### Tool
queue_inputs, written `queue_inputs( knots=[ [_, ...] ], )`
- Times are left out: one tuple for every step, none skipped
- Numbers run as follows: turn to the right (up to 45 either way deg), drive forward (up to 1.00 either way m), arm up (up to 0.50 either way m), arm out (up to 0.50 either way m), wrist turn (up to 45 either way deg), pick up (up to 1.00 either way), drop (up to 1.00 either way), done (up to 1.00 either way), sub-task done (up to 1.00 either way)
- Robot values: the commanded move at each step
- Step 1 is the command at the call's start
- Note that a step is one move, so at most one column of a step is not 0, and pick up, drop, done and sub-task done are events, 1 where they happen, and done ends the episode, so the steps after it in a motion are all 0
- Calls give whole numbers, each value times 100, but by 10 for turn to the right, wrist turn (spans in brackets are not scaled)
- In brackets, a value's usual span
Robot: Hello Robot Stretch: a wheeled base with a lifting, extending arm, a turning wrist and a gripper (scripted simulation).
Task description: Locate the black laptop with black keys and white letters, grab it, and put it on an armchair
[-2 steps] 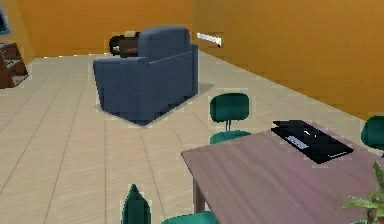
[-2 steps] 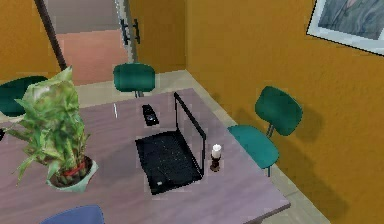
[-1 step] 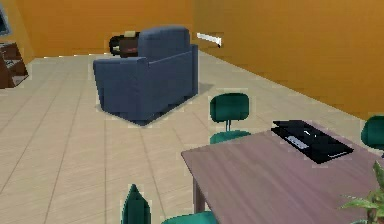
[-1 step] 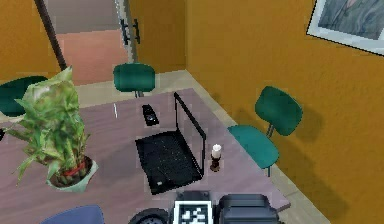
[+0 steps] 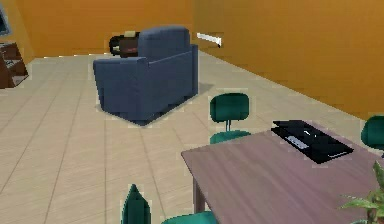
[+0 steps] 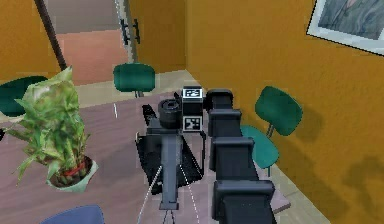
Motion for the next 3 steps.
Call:
queue_inputs(
  knots=[
    [0,0,0,0,450,0,0,0,0],
    [0,0,0,0,450,0,0,0,0],
    [0,0,0,0,450,0,0,0,0]
  ],
)
